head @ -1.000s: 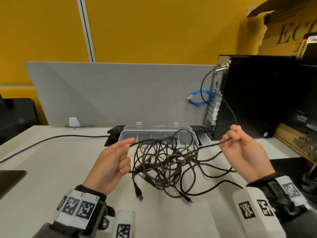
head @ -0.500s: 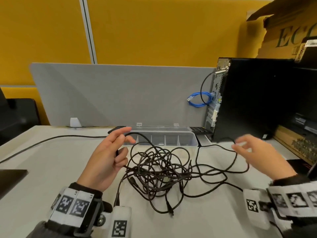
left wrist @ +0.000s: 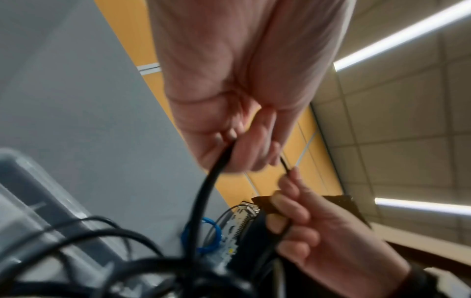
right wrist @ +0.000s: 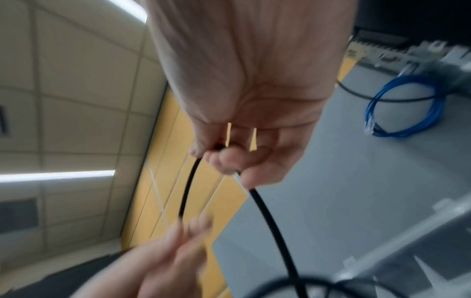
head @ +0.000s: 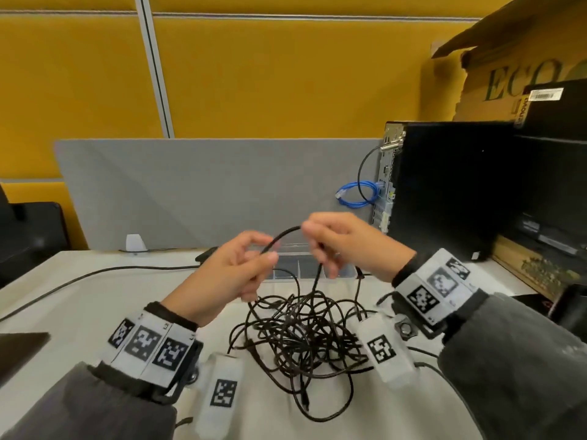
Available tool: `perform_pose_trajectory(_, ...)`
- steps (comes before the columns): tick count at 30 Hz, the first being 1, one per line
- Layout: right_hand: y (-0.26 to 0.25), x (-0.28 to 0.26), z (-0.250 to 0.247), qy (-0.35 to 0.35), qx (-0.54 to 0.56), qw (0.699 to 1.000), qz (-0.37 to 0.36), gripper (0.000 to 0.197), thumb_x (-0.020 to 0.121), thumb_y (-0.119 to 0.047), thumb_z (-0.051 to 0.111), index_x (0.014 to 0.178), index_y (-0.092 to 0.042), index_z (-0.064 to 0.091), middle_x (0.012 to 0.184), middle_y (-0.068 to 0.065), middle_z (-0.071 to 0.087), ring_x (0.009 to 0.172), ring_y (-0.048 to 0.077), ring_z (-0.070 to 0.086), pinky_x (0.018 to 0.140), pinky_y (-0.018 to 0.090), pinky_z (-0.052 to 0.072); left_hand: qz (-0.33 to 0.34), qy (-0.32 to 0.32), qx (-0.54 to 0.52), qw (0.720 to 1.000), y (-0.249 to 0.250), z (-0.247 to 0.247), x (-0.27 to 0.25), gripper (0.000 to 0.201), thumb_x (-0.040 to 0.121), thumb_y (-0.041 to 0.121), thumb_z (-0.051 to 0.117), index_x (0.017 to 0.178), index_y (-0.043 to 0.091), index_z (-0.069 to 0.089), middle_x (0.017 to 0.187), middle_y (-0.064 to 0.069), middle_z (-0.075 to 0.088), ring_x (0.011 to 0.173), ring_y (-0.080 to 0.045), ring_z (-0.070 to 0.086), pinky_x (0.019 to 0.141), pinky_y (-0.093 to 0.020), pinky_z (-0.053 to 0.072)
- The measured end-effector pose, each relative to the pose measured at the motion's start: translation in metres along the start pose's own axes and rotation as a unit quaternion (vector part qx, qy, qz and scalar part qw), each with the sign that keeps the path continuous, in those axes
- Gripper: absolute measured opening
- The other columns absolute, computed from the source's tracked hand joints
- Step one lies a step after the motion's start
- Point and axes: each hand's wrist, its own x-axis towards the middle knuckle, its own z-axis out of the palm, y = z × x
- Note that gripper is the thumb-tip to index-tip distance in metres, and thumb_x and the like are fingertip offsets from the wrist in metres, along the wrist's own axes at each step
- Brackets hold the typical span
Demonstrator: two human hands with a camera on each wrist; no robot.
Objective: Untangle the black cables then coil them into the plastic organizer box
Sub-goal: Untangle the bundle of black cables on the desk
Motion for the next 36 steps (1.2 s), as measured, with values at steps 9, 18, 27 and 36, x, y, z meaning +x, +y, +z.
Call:
perform_pose_trajectory(9,0.036,-0.024,-0.061,0.410,-0.100,0.903,-0.086,0.031,0.097,-0.029,0.045,0.067,-0.023,0.050,0.059,-0.010,0.041,0.051,-0.001,0.043,0.047,0.011,0.037,-0.071,0.007,0.028,0.997,-0.016,-0.023,-0.008,0.027,0.095,0.022,0.042,0.072,0.010,0.048,0.051,0.006,0.028,0.046,-0.009,0.031,0.062,-0.024,0.047)
perform_pose_trajectory(18,0.002,-0.022,-0.007,0.208,-0.564,0.793,-0.100,0.049,0.087,-0.045,0.050,0.131,-0.026,0.044,0.115,0.003,0.054,0.111,0.025,0.048,0.089,0.043,0.036,0.043,0.036,0.037,0.998,0.018,0.028,0.004,0.023,0.095,0.025,0.044,0.077,0.014,0.051,0.052,0.012,0.025,0.044,-0.004,0.023,0.046,-0.018,0.026)
perform_pose_trajectory(27,0.005,-0.015,-0.054,0.420,-0.162,0.874,-0.181,0.026,0.100,-0.021,0.038,0.081,-0.027,0.055,0.066,-0.015,0.043,0.060,-0.005,0.045,0.059,0.011,0.033,-0.029,-0.086,0.094,0.991,0.000,0.014,-0.002,0.030,0.099,0.029,0.035,0.076,0.013,0.046,0.052,0.012,0.027,0.046,-0.006,0.025,0.055,-0.021,0.042)
perform_pose_trajectory(36,0.045,-0.045,-0.046,0.320,-0.345,0.882,-0.014,0.029,0.087,-0.044,0.056,0.097,-0.021,0.042,0.091,-0.004,0.039,0.078,0.014,0.042,0.068,0.025,0.037,0.038,0.151,-0.047,0.987,0.037,-0.035,-0.004,0.027,0.099,0.029,0.032,0.080,0.019,0.047,0.045,0.011,0.024,0.034,-0.003,0.017,0.038,-0.011,0.010)
